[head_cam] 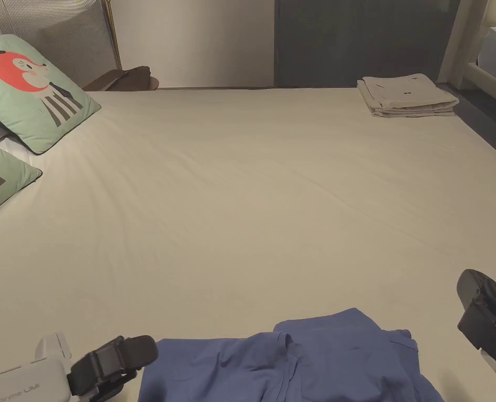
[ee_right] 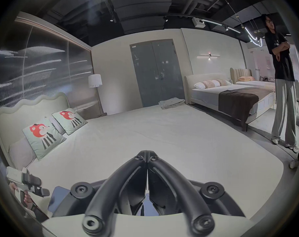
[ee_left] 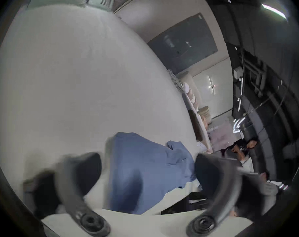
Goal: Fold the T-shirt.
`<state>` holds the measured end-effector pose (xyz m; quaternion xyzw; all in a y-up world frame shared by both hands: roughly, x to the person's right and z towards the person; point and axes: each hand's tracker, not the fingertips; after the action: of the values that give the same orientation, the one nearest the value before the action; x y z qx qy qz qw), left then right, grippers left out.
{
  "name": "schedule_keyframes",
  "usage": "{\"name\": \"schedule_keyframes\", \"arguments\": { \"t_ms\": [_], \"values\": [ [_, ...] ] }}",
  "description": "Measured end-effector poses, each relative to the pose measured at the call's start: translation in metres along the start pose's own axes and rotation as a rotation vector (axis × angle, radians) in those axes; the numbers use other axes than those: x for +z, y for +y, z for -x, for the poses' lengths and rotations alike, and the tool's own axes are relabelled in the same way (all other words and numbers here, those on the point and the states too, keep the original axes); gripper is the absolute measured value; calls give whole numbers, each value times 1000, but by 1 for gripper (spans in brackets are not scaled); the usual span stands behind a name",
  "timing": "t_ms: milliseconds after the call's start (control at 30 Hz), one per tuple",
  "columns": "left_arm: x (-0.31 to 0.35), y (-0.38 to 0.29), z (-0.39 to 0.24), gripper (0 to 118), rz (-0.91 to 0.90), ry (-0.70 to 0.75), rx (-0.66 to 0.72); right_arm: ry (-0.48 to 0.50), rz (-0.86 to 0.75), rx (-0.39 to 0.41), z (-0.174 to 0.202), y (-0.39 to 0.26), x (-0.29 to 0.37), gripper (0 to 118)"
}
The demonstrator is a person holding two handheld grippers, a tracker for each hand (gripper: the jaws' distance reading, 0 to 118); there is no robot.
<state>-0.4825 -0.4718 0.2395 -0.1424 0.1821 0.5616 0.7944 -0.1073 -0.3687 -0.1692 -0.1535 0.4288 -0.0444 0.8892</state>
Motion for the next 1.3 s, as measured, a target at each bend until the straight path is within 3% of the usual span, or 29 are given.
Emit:
{"name": "schedule_keyframes", "arguments": {
  "t_ms": [133,267,333,367,433,467,500,667,967,1100,1300],
  "values": [
    [-9,8,23,110,64,-109,163,-1,1,12,3,2,1,0],
    [-33,-15,-2,110,156,-52,145,-8,-4,17,2,4,3,0],
    [-48,-15,4,101,152,-74,110,-12,-3,21,3,4,4,0],
    [-50,-16,-2,90,140,-56,91,-13,-4,24,4,5,5,0],
    [-56,-16,-5,46,139,5,83,-16,-8,27,4,7,7,0],
    [-46,-26,-26,16,147,51,81,-16,-10,27,4,7,7,0],
    [-47,-28,-25,10,149,71,86,-17,-11,29,4,8,7,0],
    [-15,-19,-22,9,125,35,123,-19,-16,33,6,11,7,0],
    [66,16,-10,9,-19,221,91,33,-3,24,20,6,-4,0],
    [66,11,-58,9,-42,116,22,56,2,19,21,4,-6,0],
    [3,8,-111,9,58,-33,-87,53,-8,4,9,4,-2,0]
  ]
}}
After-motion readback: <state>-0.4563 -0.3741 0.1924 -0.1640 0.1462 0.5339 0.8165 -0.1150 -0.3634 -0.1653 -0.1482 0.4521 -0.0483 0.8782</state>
